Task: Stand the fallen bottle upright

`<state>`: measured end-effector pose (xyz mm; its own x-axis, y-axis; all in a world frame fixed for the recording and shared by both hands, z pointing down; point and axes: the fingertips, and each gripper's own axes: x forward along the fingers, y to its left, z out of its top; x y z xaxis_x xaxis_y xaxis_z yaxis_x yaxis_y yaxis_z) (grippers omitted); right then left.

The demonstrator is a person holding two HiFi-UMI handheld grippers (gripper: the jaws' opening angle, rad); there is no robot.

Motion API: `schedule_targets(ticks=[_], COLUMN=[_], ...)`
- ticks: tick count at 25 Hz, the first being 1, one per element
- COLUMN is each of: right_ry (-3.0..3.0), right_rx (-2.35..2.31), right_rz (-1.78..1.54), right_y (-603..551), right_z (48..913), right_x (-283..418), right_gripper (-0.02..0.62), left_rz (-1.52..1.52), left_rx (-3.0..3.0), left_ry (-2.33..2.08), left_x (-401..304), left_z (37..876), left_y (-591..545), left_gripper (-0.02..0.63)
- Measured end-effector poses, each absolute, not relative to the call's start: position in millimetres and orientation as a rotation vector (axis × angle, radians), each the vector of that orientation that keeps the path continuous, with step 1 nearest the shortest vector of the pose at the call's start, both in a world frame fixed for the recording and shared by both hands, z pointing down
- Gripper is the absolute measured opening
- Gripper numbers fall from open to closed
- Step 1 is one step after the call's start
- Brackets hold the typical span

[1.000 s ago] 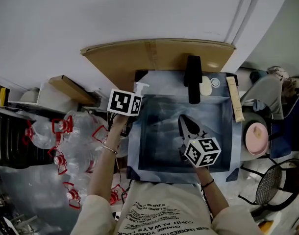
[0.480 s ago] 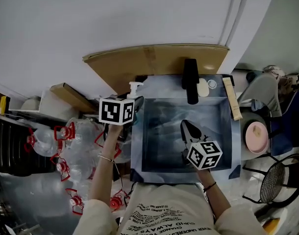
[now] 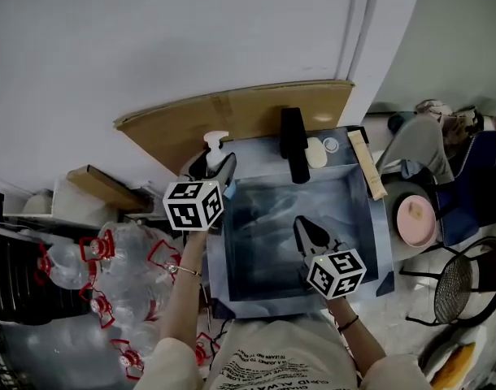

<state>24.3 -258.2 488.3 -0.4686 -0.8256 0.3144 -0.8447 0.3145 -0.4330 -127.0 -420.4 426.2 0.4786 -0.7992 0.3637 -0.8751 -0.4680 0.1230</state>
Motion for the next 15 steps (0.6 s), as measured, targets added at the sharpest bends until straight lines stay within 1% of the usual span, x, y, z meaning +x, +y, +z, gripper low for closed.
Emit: schedule_targets(ticks=[6, 15], right_ry=[-2.535, -2.567], right_rx=[1.587, 1.558], right_rz=[0.841, 0.826], right_y=[-259, -271], right_z=[484, 485], right_x=[21, 9], right_gripper=[0.003, 0.003], left_rz=[0.225, 0.049], left_rx=[2.514, 2.578], left_ry=[-1.469, -1.591], left_x=[-106, -99], left_z=[424, 414], left_y=[-433, -444], left_gripper=[0.242, 0.242])
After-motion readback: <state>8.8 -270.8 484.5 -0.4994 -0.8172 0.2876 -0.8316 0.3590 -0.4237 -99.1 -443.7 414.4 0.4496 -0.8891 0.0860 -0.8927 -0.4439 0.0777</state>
